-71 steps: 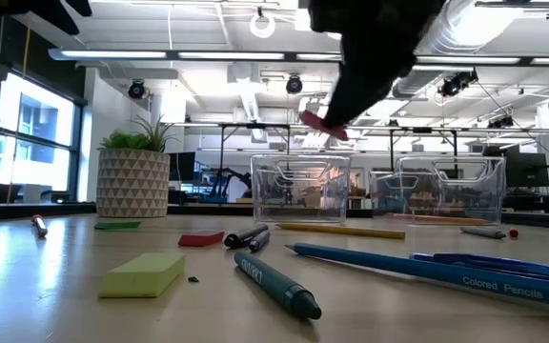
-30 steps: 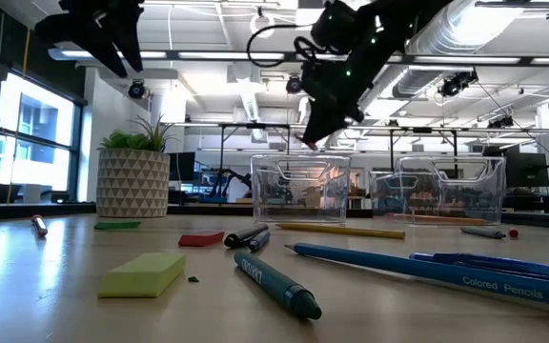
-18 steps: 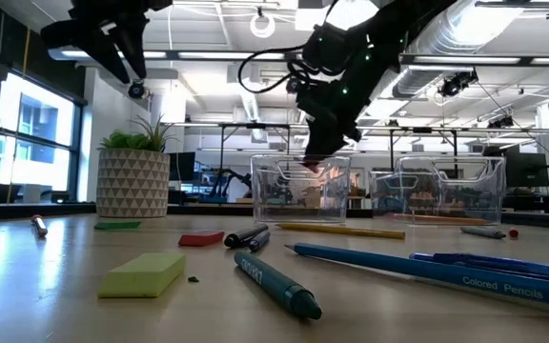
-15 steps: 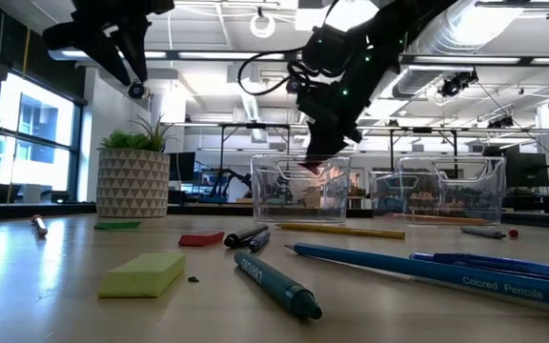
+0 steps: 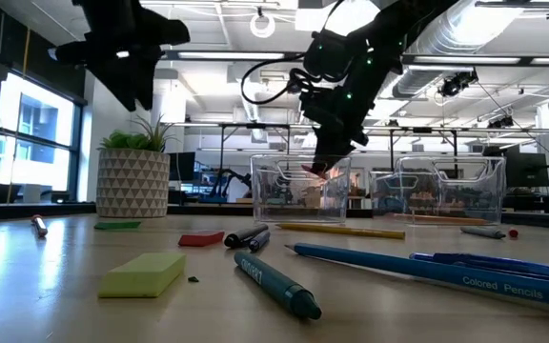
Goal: Sort crayons/erasers/pens/pencils in bins
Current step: Put the pink eraser into the top right transparent bin, then put the brown pencil into the top right transparent bin
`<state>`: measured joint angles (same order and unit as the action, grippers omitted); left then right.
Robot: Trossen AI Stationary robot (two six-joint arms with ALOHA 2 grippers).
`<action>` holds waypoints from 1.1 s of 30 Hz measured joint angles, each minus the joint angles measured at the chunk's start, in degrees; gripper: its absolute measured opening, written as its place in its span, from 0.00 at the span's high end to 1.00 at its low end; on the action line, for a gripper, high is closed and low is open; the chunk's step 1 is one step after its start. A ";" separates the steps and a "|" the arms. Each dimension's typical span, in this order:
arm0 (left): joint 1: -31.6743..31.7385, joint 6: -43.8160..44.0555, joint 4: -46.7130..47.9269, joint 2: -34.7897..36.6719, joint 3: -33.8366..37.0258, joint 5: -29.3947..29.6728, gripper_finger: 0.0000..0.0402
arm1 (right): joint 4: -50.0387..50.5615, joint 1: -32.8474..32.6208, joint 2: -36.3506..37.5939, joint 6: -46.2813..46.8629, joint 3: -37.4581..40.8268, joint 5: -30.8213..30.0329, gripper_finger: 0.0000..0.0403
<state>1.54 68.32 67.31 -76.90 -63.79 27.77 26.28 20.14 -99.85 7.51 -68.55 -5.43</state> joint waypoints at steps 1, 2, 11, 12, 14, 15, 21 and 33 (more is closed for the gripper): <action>0.00 0.01 0.02 -0.61 0.00 -0.75 0.67 | 0.02 0.00 0.00 -0.02 0.00 0.00 0.84; 0.00 0.05 -0.02 -1.30 -0.01 -1.43 0.67 | 0.04 0.00 0.00 -0.02 0.00 0.00 0.84; -1.04 4.06 0.10 -5.41 0.00 -8.69 0.67 | 0.02 0.11 0.00 -0.04 0.00 -0.31 0.69; -1.40 4.36 0.10 -5.58 -0.01 -9.01 0.67 | 0.04 0.11 0.00 -0.03 0.00 -0.31 0.67; -2.34 4.54 0.13 -5.67 -0.01 -9.55 0.67 | 0.05 0.11 0.01 -0.02 0.00 -0.31 0.64; -2.72 4.55 0.12 -5.66 -0.02 -9.62 0.67 | 0.42 0.11 0.04 -0.02 -0.10 -0.31 0.63; -4.25 5.23 1.44 -5.65 -0.01 -9.68 0.67 | 4.14 0.11 0.11 0.07 -4.17 -0.33 0.61; -9.46 16.47 3.58 -5.60 3.09 -9.03 0.67 | 16.78 0.09 0.17 -3.49 -13.87 1.07 0.61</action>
<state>-7.92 84.79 70.89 -82.50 -60.70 18.74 43.06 20.23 -99.68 4.02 -82.43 -4.36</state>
